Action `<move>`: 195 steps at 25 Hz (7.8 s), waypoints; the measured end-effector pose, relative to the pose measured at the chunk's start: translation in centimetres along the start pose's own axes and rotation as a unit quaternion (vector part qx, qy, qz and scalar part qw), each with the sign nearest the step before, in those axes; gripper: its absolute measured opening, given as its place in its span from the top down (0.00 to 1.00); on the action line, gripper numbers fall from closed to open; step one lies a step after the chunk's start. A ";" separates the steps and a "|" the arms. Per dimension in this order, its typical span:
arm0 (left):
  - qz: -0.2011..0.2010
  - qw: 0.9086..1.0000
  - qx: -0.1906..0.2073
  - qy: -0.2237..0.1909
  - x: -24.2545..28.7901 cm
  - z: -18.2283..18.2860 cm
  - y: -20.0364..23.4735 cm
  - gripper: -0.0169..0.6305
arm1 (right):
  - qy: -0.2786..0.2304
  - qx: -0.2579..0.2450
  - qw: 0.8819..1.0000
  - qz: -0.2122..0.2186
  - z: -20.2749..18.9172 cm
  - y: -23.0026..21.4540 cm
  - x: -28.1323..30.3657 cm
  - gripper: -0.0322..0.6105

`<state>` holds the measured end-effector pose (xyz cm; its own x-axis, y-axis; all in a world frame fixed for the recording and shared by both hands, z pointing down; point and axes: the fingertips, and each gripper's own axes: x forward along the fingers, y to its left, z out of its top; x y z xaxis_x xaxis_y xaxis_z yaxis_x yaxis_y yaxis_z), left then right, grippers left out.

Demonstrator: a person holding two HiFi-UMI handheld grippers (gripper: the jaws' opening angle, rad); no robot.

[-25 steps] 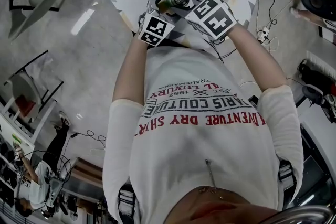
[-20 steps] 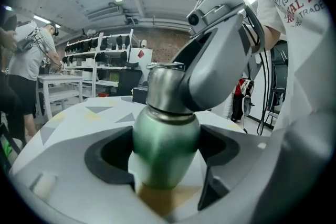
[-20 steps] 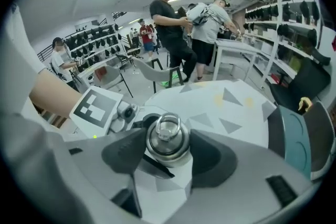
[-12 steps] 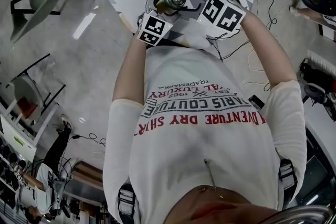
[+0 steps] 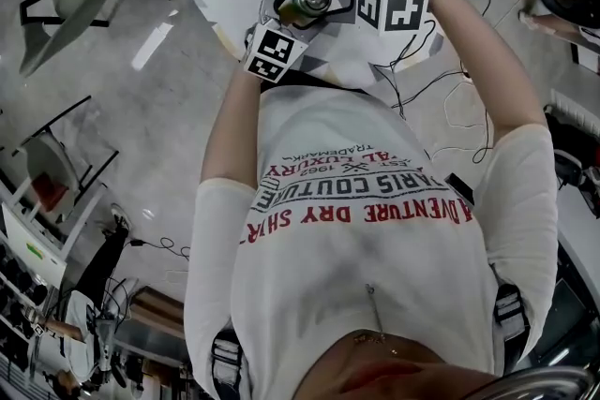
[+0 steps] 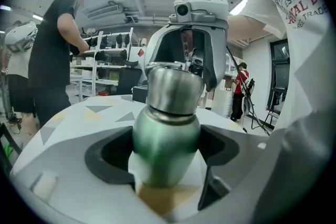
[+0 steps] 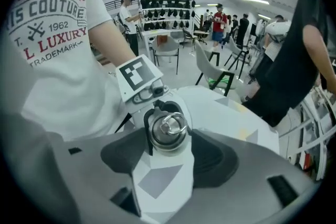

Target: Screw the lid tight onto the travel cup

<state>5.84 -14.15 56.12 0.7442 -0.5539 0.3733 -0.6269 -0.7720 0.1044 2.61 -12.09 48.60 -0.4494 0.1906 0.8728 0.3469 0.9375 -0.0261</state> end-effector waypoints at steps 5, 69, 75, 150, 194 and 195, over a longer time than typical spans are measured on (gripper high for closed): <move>0.001 1.000 0.002 0.003 0.1 -0.1 -0.1 0.39 | -0.018 0.026 0.999 0.013 0.2 0.3 0.4 0.58; -0.001 1.000 -0.005 0.008 0.1 -0.5 -0.1 0.39 | 0.035 0.243 0.967 -0.070 -0.1 -0.6 1.0 0.56; -0.001 1.000 -0.004 0.008 0.2 -0.5 0.1 0.39 | 0.031 0.319 0.939 -0.122 -0.3 -0.9 0.9 0.56; 0.006 1.000 -0.022 0.010 0.1 -0.4 0.0 0.38 | 0.151 -0.089 0.984 0.008 0.0 0.1 1.1 0.53; 0.015 0.998 -0.060 -0.008 -1.3 0.2 0.0 0.37 | -0.189 0.361 0.870 -0.278 0.1 -1.6 -5.4 0.87; 0.016 0.998 -0.055 -0.010 -1.7 0.5 -0.1 0.37 | -0.198 0.363 0.863 -0.291 -0.2 -1.6 -5.8 0.89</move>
<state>4.76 -13.29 55.03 0.7276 -0.5838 0.3603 -0.6706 -0.7159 0.1944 4.77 -14.76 43.68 -0.6693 -0.4244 0.6098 -0.5750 0.8157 -0.0634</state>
